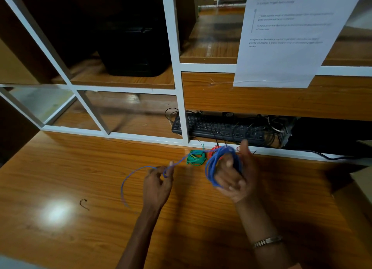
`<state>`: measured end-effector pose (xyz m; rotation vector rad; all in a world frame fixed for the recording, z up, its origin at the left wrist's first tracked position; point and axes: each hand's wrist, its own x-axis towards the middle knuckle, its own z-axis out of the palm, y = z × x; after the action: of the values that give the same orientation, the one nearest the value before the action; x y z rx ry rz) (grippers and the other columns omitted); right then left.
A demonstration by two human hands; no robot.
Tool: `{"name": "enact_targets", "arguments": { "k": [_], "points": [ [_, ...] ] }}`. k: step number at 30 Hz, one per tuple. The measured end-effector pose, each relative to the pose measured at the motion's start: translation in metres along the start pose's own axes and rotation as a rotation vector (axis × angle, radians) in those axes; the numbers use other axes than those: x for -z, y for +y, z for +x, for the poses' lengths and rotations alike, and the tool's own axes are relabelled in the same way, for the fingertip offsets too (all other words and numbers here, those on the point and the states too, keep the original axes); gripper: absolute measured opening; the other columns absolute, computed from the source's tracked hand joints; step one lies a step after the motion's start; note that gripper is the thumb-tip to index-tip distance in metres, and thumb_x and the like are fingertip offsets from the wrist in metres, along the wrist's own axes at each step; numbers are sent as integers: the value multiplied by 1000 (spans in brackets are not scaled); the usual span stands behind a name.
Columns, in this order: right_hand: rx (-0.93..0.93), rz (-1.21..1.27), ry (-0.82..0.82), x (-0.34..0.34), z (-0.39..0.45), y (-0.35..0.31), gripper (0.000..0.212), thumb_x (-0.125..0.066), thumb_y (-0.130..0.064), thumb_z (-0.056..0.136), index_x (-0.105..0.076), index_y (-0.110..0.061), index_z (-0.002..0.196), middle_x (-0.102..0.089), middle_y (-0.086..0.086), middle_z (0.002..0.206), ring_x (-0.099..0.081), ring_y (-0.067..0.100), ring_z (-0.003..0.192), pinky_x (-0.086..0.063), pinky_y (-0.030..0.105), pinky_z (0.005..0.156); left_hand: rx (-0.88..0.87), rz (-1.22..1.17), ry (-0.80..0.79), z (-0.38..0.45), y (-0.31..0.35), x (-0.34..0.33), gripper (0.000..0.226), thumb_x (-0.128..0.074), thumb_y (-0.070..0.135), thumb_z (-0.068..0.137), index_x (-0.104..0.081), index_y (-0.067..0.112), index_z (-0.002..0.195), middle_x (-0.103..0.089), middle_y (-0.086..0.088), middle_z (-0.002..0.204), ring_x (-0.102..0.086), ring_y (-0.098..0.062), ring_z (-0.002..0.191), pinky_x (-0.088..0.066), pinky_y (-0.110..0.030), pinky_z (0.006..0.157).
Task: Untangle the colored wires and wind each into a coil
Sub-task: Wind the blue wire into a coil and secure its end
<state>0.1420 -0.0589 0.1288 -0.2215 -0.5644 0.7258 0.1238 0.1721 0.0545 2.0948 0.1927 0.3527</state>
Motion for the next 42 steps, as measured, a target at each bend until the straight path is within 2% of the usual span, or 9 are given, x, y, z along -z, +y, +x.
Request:
{"name": "enact_targets", "arguments": {
  "k": [6,11,16,19,23,27,35,39,42],
  "points": [
    [445,225,258,-5,-12,-36,95,-55,-56,100,-19,13,155,-65,16,113,-64,19,89,-51,32,95,-59,-88,-203,-23,-4,-6,20,-64,52,98,-73,45,81,-73,9,94,-65,-14,104,-42,-10,69],
    [532,-83,696,-5,-4,-45,79,-58,-49,96,-36,2,152,-45,27,154,-47,32,142,-34,40,119,-165,-213,-327,-30,12,-8,43,-81,41,89,-65,10,63,-74,19,121,-65,-9,125,-45,-18,97],
    [17,-945,1167,6,7,-18,60,-69,-67,80,-65,-29,126,-56,3,147,-48,12,126,-29,42,121,-395,-112,-150,-15,38,1,36,-87,27,85,-60,18,63,-72,8,132,-68,-13,121,-53,-34,95],
    [-338,-1105,1063,5,5,0,48,-52,-75,87,-72,-32,84,-66,-23,60,-62,14,93,-32,46,120,-490,-53,-52,-4,49,3,34,-89,30,84,-62,14,70,-70,10,136,-71,-13,110,-58,-42,84],
    [-724,-1117,851,-7,11,17,111,-29,-94,82,-67,1,125,-79,15,96,-73,35,96,-47,50,106,-394,-130,-38,3,53,8,33,-92,36,79,-70,19,97,-68,20,134,-70,-11,111,-61,-41,81],
    [-813,-836,558,-24,8,14,91,-24,-79,96,-58,0,126,-75,20,84,-70,24,58,-57,32,62,-217,-152,-36,6,46,13,32,-88,43,80,-71,20,94,-60,22,145,-63,0,123,-56,-27,86],
    [-343,-315,156,-8,-8,5,56,-45,-37,108,-70,12,100,-69,11,57,-56,7,34,-21,22,26,-10,-181,13,-4,22,8,48,-67,60,94,-63,17,73,-78,12,103,-70,2,99,-58,-41,69],
    [99,-73,362,-7,0,-7,53,-47,-32,107,-57,15,130,-68,8,68,-56,6,41,-49,21,51,-99,-172,-122,-17,16,6,54,-66,42,102,-52,15,57,-60,-6,61,-66,-17,71,-52,-49,67],
    [324,38,470,-5,4,-16,69,-52,-34,103,-35,15,149,-72,17,112,-72,16,76,-57,30,81,-130,-201,-204,-28,21,-2,54,-63,29,105,-47,22,54,-60,7,56,-78,-19,90,-57,-49,81]
  ]
}}
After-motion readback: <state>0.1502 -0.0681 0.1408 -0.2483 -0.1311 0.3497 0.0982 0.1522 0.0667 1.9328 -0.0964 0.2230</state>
